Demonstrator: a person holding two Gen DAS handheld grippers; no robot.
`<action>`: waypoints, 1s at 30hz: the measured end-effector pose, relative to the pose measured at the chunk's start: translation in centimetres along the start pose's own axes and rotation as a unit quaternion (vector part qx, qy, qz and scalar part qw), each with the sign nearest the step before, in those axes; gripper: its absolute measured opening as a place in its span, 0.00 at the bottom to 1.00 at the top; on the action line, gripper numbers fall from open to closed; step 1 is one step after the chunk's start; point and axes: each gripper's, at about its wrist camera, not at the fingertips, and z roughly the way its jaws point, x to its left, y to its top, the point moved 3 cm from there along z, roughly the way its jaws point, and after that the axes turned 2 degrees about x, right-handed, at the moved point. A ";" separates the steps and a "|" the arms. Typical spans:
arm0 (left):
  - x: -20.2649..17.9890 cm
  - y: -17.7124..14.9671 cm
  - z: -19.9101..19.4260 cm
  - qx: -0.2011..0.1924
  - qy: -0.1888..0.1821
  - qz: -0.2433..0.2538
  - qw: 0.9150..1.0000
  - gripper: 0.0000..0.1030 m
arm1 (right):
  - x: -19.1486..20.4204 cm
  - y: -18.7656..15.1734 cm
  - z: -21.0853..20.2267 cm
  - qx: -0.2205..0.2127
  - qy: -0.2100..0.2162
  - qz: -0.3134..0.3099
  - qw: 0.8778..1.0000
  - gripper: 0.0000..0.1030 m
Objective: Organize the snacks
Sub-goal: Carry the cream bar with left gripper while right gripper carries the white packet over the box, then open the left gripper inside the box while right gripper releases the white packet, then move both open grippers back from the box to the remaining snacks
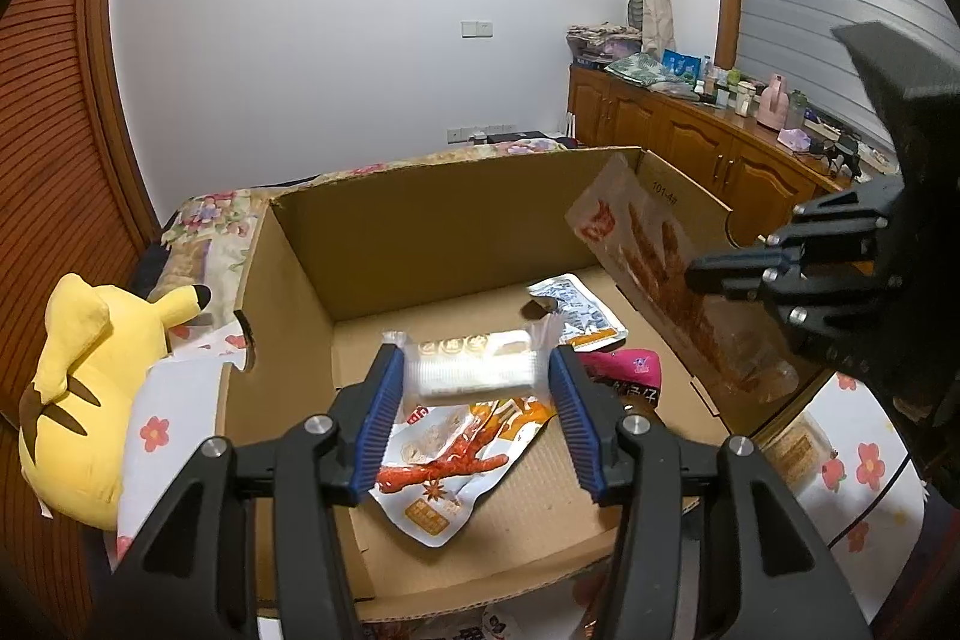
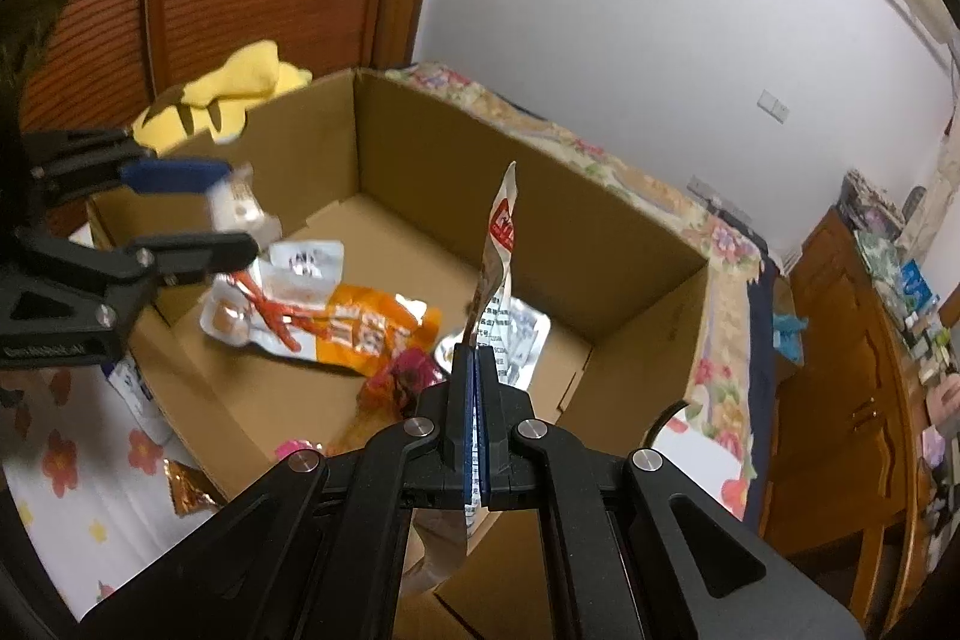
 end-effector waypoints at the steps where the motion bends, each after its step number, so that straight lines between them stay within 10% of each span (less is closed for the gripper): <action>1: 0.1 0.0 0.0 0.000 0.000 0.000 1.000 0.51 | 0.1 -0.1 0.2 0.004 0.000 -0.001 1.000 0.00; 22: -0.8 -1.2 -3.8 -0.019 0.000 0.000 1.000 0.52 | 0.5 -1.7 -4.3 -0.036 0.047 0.051 0.997 0.00; 30: -1.8 -3.6 -8.2 -0.036 0.002 0.006 0.999 0.53 | 1.9 -4.7 -8.9 -0.067 0.031 0.075 0.994 0.22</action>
